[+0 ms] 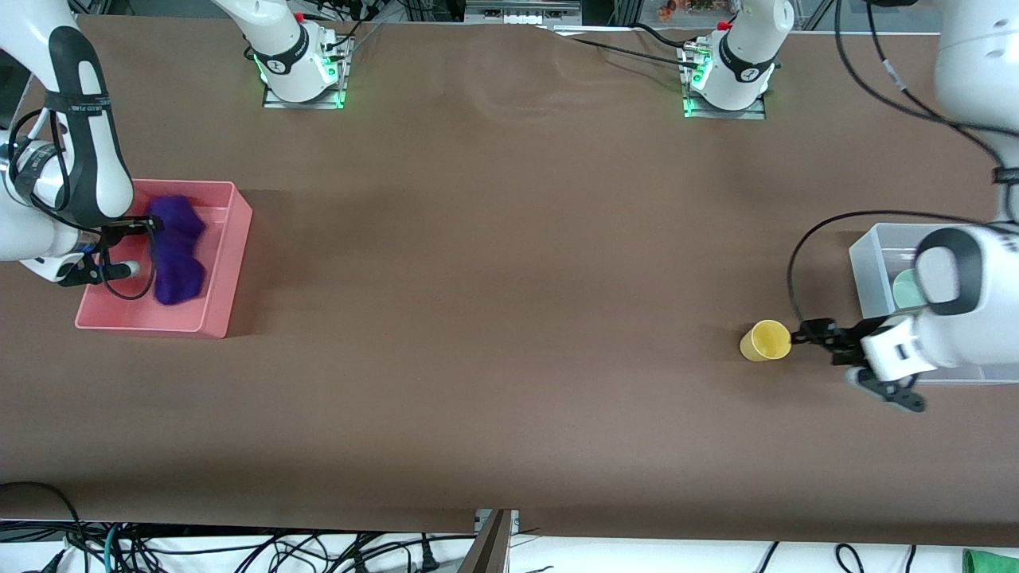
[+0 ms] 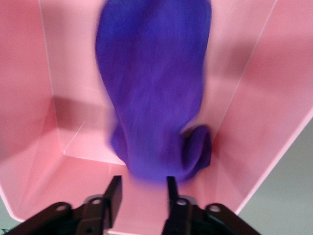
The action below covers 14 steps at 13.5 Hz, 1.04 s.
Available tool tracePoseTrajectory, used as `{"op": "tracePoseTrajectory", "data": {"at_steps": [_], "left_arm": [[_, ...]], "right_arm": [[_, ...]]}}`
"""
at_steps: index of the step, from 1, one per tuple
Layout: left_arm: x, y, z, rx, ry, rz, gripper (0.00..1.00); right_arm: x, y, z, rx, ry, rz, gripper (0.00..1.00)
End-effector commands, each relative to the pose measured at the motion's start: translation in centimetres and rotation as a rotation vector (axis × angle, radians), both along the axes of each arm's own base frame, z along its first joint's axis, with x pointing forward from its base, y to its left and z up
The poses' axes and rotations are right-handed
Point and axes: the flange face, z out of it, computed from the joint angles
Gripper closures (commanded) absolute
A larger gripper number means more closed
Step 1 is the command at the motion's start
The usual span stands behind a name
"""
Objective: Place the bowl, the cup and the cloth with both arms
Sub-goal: 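Grasp the yellow cup with the left gripper while the right gripper withdraws, then lift the yellow cup and lower it into the green bowl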
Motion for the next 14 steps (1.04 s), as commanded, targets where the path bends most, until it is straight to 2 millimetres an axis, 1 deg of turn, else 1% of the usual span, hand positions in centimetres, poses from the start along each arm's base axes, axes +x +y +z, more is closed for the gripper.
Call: {"op": "tracePoseTrajectory", "data": {"at_steps": [1, 2, 3, 4, 5, 6, 7, 8, 9, 10, 11, 12, 13, 14], "left_arm": [[-1.2, 0.4, -3.4, 0.006, 0.007, 0.040, 0.20], [-1.8, 1.2, -5.1, -0.001, 0.027, 0.055, 0.29], [-2.0, 1.4, -5.6, 0.002, 0.028, 0.057, 0.37], [-2.1, 1.0, -6.2, 0.004, 0.025, 0.057, 0.49], [-2.5, 1.1, -7.2, 0.004, 0.033, 0.065, 0.73], [-2.8, 1.5, -7.4, 0.004, 0.038, 0.072, 1.00], [-2.7, 1.5, -7.4, 0.005, 0.039, 0.075, 1.00], [-2.7, 1.5, -7.2, 0.004, 0.041, 0.077, 1.00], [-2.6, 1.9, -6.8, 0.005, 0.037, 0.083, 1.00], [-2.6, 2.8, -5.5, 0.006, 0.029, 0.092, 1.00], [-2.9, 3.9, -3.6, 0.004, 0.048, 0.095, 1.00], [-3.1, 5.3, -1.4, 0.001, 0.059, 0.104, 1.00], [-3.8, 6.2, 0.4, -0.002, 0.084, 0.104, 1.00], [-4.9, 8.3, 2.2, -0.007, 0.113, 0.119, 1.00]], "right_arm": [[0.3, 0.7, 5.2, 0.074, -0.064, -0.062, 0.00], [1.3, 1.3, 8.6, 0.100, -0.084, -0.055, 0.00], [2.8, 3.8, 12.0, 0.118, -0.082, -0.013, 0.00], [4.3, 6.7, 15.4, 0.130, -0.088, 0.028, 0.00], [4.9, 7.8, 18.4, 0.111, -0.104, 0.014, 0.00], [5.2, 9.5, 20.8, 0.094, -0.135, 0.004, 0.00], [5.3, 11.4, 22.8, 0.088, -0.164, 0.008, 0.00], [5.2, 12.5, 24.3, 0.090, -0.189, 0.026, 0.00], [4.9, 14.0, 26.2, 0.073, -0.215, 0.063, 0.00], [4.4, 16.4, 28.6, 0.009, -0.231, 0.143, 0.00], [4.0, 18.4, 31.7, -0.074, -0.276, 0.213, 0.00], [4.0, 19.7, 33.4, -0.136, -0.309, 0.262, 0.00], [4.0, 20.3, 34.4, -0.156, -0.329, 0.279, 0.00], [3.9, 20.5, 35.0, -0.154, -0.343, 0.288, 0.00]]}}
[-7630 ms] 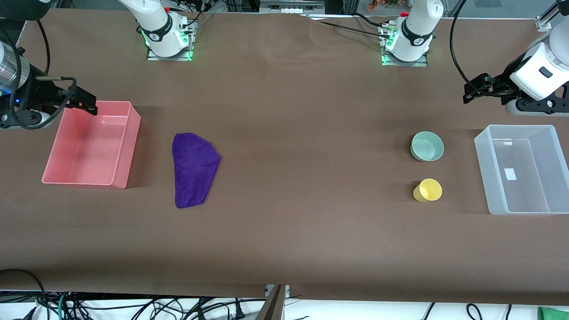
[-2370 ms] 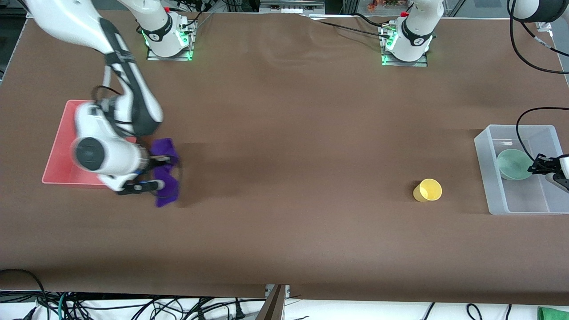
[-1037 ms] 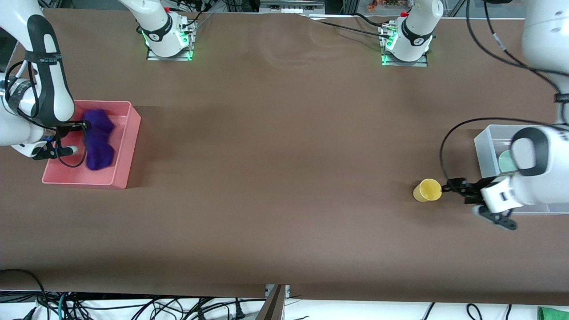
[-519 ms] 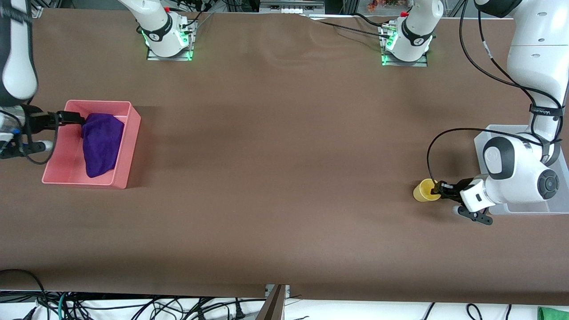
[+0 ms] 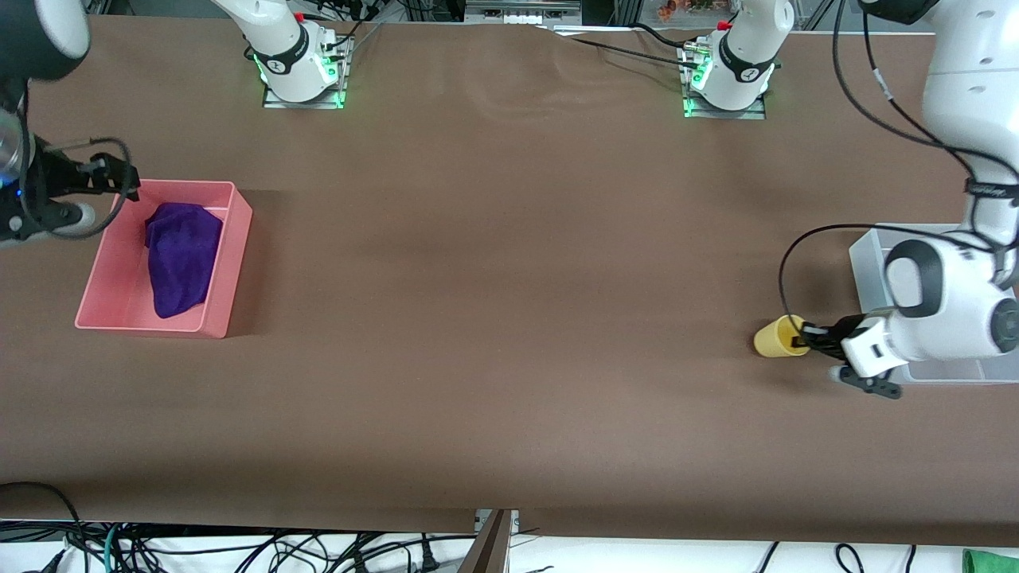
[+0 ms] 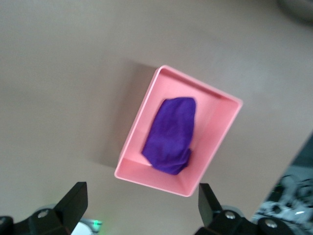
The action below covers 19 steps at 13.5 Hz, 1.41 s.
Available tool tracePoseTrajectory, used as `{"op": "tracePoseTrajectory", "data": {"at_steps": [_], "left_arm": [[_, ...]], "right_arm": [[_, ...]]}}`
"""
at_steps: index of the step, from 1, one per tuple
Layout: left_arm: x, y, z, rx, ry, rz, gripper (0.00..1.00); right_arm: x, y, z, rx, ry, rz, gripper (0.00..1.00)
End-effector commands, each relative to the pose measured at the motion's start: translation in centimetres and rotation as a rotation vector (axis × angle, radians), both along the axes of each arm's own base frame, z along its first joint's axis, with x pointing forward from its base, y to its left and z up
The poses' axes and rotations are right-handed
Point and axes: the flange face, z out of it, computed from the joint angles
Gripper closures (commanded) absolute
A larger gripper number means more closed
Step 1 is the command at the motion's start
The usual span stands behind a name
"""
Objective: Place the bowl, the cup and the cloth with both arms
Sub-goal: 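Lift the yellow cup and lower it into the green bowl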
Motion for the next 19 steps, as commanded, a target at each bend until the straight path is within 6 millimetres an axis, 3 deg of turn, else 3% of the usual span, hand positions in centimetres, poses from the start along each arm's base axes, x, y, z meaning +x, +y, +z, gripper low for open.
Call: {"op": "tracePoseTrajectory", "data": {"at_steps": [1, 2, 4, 5, 7, 8, 9, 11, 13, 14, 17, 18, 19], "left_arm": [[-2.4, 4.1, 6.9, -0.006, 0.032, 0.029, 1.00], [-3.0, 5.5, 9.5, 0.028, 0.030, -0.004, 1.00], [-4.4, 10.3, 12.9, 0.119, 0.051, -0.117, 1.00], [-5.4, 13.8, 13.8, 0.143, 0.048, -0.159, 1.00], [-6.9, 18.1, 13.5, 0.208, 0.069, -0.235, 1.00], [-7.3, 20.7, 12.5, 0.231, 0.043, -0.231, 1.00], [-6.7, 22.0, 11.7, 0.251, -0.022, -0.251, 1.00], [-5.7, 23.0, 8.2, 0.253, -0.071, -0.288, 1.00], [-5.5, 25.0, 5.7, 0.278, -0.127, -0.269, 1.00], [-6.4, 26.5, 4.7, 0.271, -0.126, -0.250, 1.00], [-6.5, 25.8, 1.8, 0.161, -0.147, -0.178, 1.00], [-6.4, 25.7, 1.1, 0.155, -0.143, -0.182, 0.80], [-6.5, 25.7, 1.0, 0.154, -0.139, -0.196, 0.11]], "right_arm": [[-0.1, 0.1, 1.7, -0.026, -0.035, 0.013, 0.00], [-0.1, 0.5, 1.6, 0.019, -0.037, 0.001, 0.00], [-0.6, 0.8, 1.6, 0.151, -0.038, -0.177, 0.00], [-0.9, 0.7, 1.5, 0.164, -0.027, -0.254, 0.00], [-1.3, 0.7, 1.3, 0.158, 0.001, -0.277, 0.00], [-1.3, 0.7, 1.1, 0.157, 0.006, -0.276, 0.00], [-1.3, 0.7, 1.0, 0.155, 0.005, -0.277, 0.00], [-1.3, -0.2, 0.6, 0.155, 0.013, -0.296, 0.00], [-1.5, -0.7, -1.1, 0.146, 0.046, -0.315, 0.00], [-1.4, -0.7, -1.1, 0.147, 0.041, -0.315, 0.00], [-0.7, -1.5, -1.4, 0.145, 0.041, -0.315, 0.00], [-0.3, -1.5, -1.1, 0.148, 0.033, -0.313, 0.00], [0.0, -1.4, -1.1, 0.148, 0.031, -0.312, 0.00]]}}
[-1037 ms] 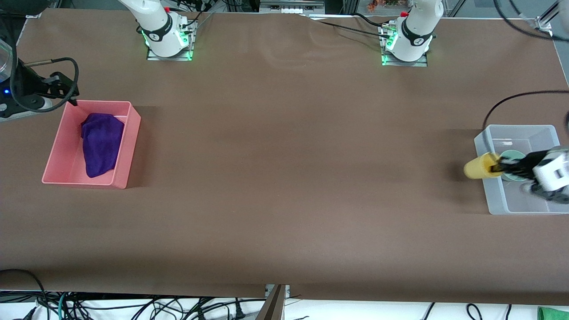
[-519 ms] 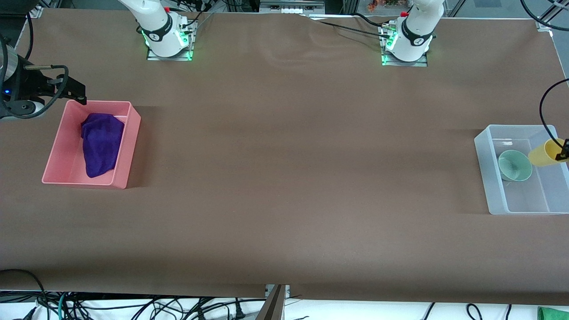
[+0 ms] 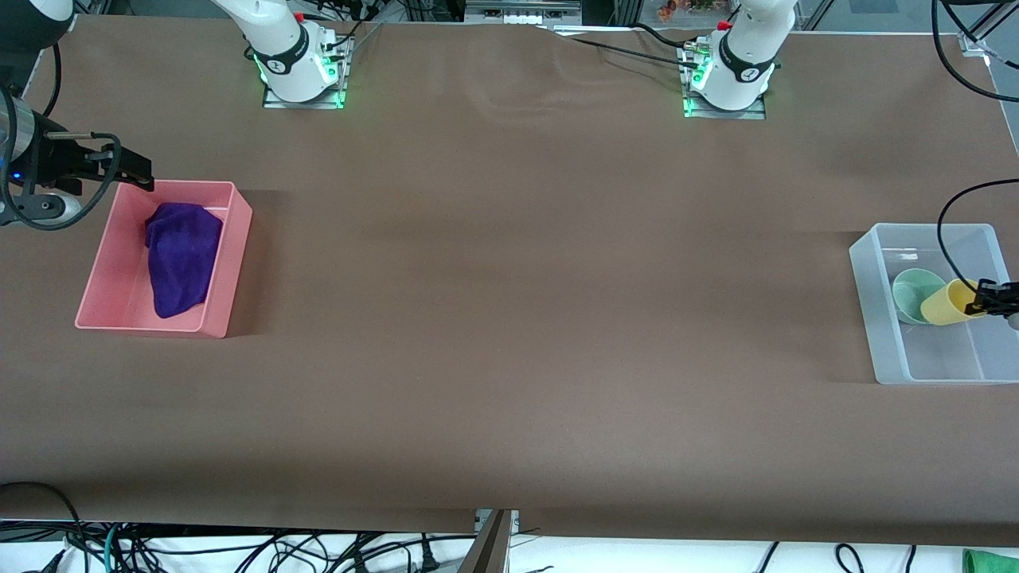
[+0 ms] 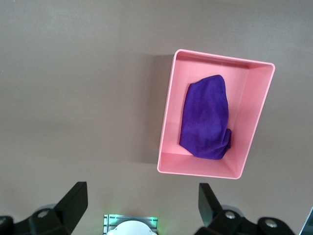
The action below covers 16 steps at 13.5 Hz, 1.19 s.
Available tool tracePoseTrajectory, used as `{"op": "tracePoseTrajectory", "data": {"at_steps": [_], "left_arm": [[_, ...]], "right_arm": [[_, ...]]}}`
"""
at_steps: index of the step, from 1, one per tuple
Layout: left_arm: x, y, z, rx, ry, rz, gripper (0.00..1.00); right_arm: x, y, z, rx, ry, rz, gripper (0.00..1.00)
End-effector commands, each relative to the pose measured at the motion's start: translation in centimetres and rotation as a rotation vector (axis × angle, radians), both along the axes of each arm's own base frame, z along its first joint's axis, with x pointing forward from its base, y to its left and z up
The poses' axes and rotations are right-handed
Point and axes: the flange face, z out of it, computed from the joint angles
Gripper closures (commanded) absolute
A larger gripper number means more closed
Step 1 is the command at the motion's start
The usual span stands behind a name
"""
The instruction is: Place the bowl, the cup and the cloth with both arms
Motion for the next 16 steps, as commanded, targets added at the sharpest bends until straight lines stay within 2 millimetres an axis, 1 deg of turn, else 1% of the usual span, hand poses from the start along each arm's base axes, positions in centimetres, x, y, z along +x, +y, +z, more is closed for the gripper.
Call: {"op": "tracePoseTrajectory", "data": {"at_steps": [1, 2, 3, 4, 5, 8, 10, 11, 13, 14, 16], "left_arm": [[0.1, -0.2, 0.1, -0.027, -0.016, -0.035, 0.00], [0.3, -0.4, 1.5, -0.019, -0.025, -0.034, 0.00], [0.6, -1.3, 3.3, -0.020, -0.024, -0.039, 0.00], [1.6, -3.8, 5.2, -0.027, -0.022, -0.056, 0.00], [1.9, -5.6, 8.1, -0.014, -0.015, -0.031, 0.00], [1.6, -9.7, 14.2, 0.038, 0.039, 0.010, 0.00], [1.5, -13.7, 17.8, 0.057, 0.072, 0.032, 0.00], [1.7, -16.3, 19.4, 0.059, 0.076, 0.064, 0.00], [2.4, -22.8, 22.0, 0.083, 0.100, 0.121, 0.00], [2.4, -25.8, 22.9, 0.094, 0.124, 0.166, 0.00], [1.6, -32.7, 26.0, 0.133, 0.096, 0.263, 0.00]], "right_arm": [[0.8, -0.1, 0.3, 0.020, -0.011, -0.012, 0.00], [0.9, -0.1, 0.3, 0.018, -0.013, -0.014, 0.00], [0.9, -0.1, 0.3, 0.019, -0.013, -0.014, 0.00], [0.9, -0.1, 0.3, 0.018, -0.013, -0.012, 0.00], [0.9, -0.1, 0.3, 0.018, -0.013, -0.012, 0.00], [0.9, -0.2, 0.3, 0.018, -0.013, -0.012, 0.00], [0.9, -0.3, 0.3, 0.018, -0.013, -0.014, 0.00], [0.9, -0.3, 0.3, 0.018, -0.013, -0.012, 0.00], [0.9, -0.3, 0.3, 0.018, -0.013, -0.015, 0.00], [0.9, -0.3, 0.3, 0.018, -0.013, -0.014, 0.00], [1.0, -0.3, 0.2, 0.020, -0.011, -0.015, 0.00]]}}
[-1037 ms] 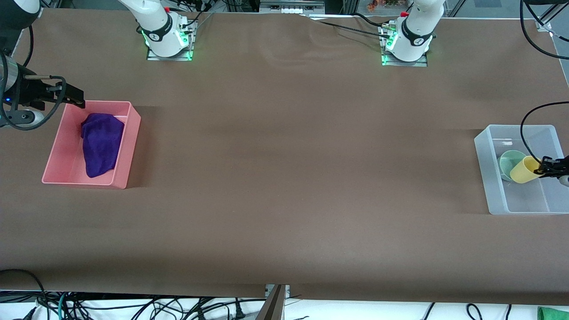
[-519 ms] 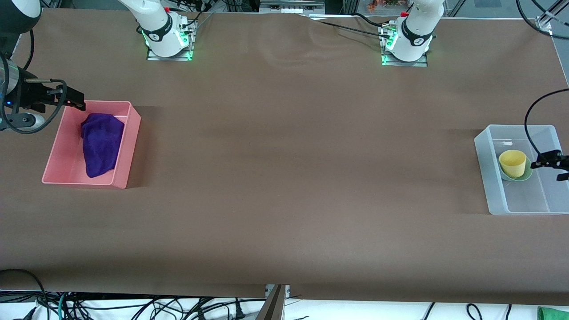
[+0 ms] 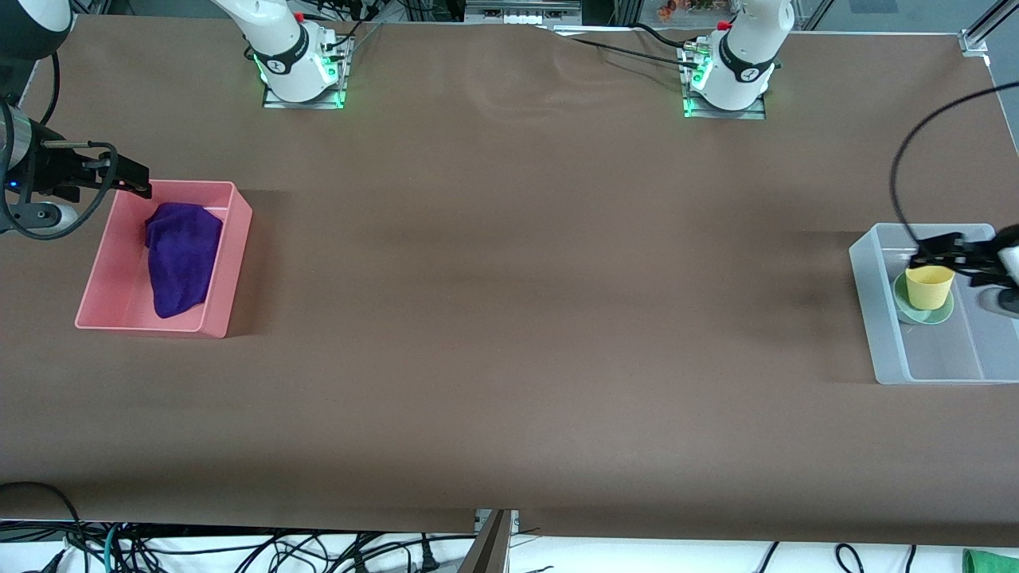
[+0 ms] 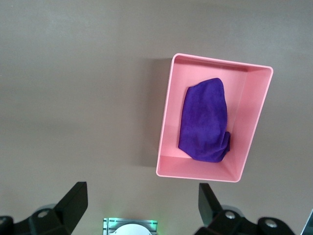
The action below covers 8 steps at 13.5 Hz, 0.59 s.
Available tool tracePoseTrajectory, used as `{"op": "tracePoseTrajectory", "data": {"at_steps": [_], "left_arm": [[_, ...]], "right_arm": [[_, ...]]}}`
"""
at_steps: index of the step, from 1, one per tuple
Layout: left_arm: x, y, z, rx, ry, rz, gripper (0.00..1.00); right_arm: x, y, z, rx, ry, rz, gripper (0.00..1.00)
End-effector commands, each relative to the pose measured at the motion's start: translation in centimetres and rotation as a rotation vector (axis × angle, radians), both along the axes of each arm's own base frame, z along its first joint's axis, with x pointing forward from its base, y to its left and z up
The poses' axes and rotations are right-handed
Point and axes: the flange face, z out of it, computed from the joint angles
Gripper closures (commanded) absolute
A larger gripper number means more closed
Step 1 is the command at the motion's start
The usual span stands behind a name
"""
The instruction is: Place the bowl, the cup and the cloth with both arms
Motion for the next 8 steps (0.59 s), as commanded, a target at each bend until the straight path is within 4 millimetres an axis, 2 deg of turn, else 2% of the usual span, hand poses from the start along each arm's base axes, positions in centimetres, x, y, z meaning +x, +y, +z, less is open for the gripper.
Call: {"op": "tracePoseTrajectory", "data": {"at_steps": [1, 2, 3, 4, 6, 8], "left_arm": [[-1.7, -7.5, 4.2, 0.076, -0.024, 0.112, 0.00], [-2.5, -9.9, 5.7, 0.081, -0.048, 0.156, 0.00], [-3.3, -11.4, 7.2, 0.060, -0.069, 0.230, 0.00], [-4.7, -13.0, 7.4, 0.064, -0.071, 0.266, 0.00], [-6.8, -13.8, 8.4, 0.049, -0.155, 0.269, 0.00], [-7.9, -14.2, 9.1, 0.018, -0.151, 0.276, 0.00]], "right_arm": [[0.3, -0.1, 0.4, 0.020, -0.008, -0.011, 0.00], [0.3, -0.2, 0.4, 0.020, -0.008, -0.013, 0.00], [0.4, -0.2, 0.5, 0.020, -0.011, -0.013, 0.00], [0.4, -0.2, 0.4, 0.020, -0.009, -0.013, 0.00], [0.4, -0.2, 0.3, 0.020, -0.006, -0.013, 0.00], [0.4, -0.3, 0.3, 0.020, -0.006, -0.014, 0.00]]}}
